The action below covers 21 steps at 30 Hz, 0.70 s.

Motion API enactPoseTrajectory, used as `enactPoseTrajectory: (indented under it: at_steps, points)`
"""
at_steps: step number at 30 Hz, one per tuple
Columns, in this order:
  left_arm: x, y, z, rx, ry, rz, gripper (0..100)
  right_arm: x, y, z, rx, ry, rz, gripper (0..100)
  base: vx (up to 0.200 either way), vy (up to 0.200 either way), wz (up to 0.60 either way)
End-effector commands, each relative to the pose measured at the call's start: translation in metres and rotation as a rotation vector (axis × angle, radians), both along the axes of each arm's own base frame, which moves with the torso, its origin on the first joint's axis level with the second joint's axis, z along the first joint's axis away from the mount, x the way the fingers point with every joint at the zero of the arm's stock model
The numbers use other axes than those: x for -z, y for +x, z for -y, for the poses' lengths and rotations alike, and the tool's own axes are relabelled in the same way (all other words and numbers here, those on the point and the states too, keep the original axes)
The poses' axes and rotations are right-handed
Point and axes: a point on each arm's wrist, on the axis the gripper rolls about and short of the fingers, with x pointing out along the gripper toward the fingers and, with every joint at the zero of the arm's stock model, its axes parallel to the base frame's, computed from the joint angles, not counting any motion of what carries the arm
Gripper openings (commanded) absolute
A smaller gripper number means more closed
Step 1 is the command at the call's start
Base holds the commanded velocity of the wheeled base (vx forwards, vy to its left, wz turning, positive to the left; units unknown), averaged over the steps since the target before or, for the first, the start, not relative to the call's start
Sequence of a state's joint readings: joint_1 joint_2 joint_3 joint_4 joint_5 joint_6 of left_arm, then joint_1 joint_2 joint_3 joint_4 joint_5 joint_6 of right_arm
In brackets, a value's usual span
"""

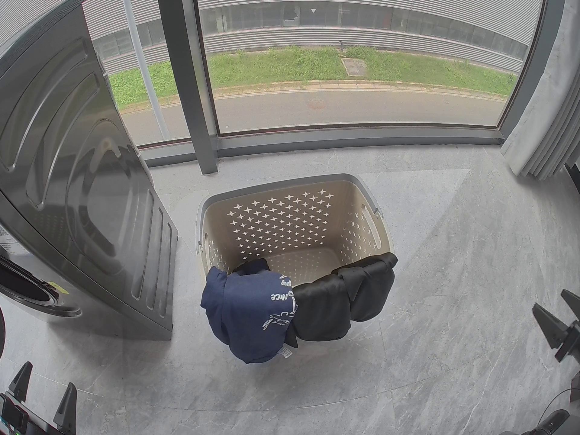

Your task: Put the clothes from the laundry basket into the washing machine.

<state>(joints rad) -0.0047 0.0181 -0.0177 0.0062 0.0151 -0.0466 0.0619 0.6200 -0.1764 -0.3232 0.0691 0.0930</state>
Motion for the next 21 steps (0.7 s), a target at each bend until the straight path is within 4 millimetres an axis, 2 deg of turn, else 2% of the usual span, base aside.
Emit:
enactPoseTrajectory:
  at_steps: [1, 7, 9, 10, 15, 21]
  points:
    - [0.004, 0.0, 0.0, 0.0, 0.001, -0.001, 100, 0.022, 0.082, -0.025, -0.138, -0.005, -0.313, 100, 0.0, 0.0, 0.0]
    - [0.004, 0.0, 0.0, 0.0, -0.001, -0.003, 100, 0.032, 0.113, -0.041, -0.186, -0.01, -0.378, 100, 0.0, 0.0, 0.0]
    - [0.004, 0.0, 0.0, 0.0, 0.001, -0.001, 100, 0.034, 0.115, -0.042, -0.189, -0.01, -0.383, 100, 0.0, 0.0, 0.0]
    - [0.004, 0.0, 0.0, -0.002, -0.001, -0.001, 100, 0.038, 0.128, -0.049, -0.203, -0.001, -0.394, 100, 0.0, 0.0, 0.0]
    - [0.004, 0.0, 0.0, 0.0, -0.001, -0.001, 100, 0.046, 0.151, -0.062, -0.188, -0.013, -0.387, 100, 0.0, 0.0, 0.0]
    - [0.004, 0.0, 0.0, 0.0, -0.001, -0.003, 100, 0.053, 0.168, -0.075, -0.205, -0.024, -0.386, 100, 0.0, 0.0, 0.0]
